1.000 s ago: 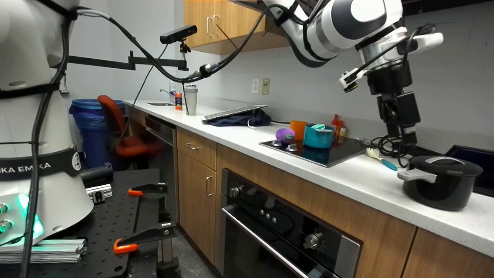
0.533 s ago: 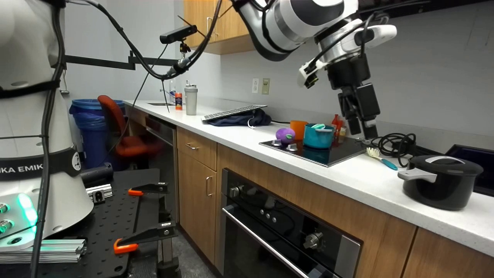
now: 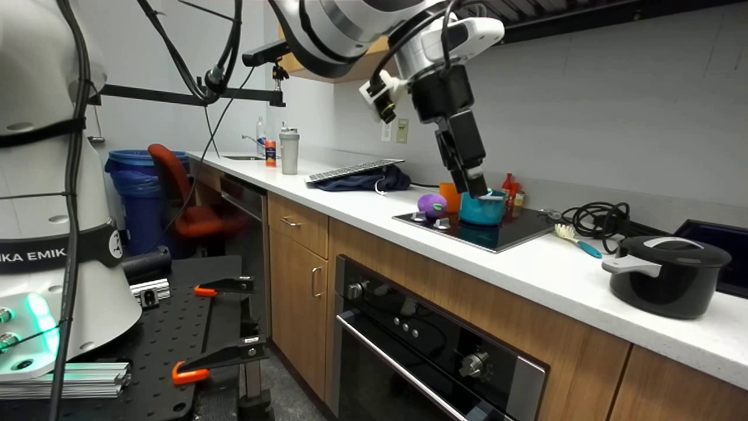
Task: Pick up the lid and close the pot
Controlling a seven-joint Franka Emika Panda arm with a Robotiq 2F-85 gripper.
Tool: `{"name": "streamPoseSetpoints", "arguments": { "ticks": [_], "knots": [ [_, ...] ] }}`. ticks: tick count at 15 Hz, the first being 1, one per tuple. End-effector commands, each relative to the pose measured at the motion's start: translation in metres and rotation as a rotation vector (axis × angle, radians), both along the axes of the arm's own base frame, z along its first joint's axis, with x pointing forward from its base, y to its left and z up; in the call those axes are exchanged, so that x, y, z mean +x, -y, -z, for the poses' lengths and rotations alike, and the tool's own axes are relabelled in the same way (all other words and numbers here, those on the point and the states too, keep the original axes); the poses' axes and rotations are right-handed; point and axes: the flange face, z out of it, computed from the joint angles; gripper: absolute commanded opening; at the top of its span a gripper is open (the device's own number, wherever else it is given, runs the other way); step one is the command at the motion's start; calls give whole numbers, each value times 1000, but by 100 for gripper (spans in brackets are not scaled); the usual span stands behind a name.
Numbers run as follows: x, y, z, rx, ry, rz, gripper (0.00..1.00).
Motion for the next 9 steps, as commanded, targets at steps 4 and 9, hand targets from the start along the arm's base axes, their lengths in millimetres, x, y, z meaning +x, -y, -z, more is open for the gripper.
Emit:
{"name": "streamPoseSetpoints", "arguments": {
  "ticks": [4, 9],
  "knots": [
    [-5, -3, -1, -3, -3, -3, 100],
    [-5, -4, 0, -6, -5, -3, 100]
  ]
}}
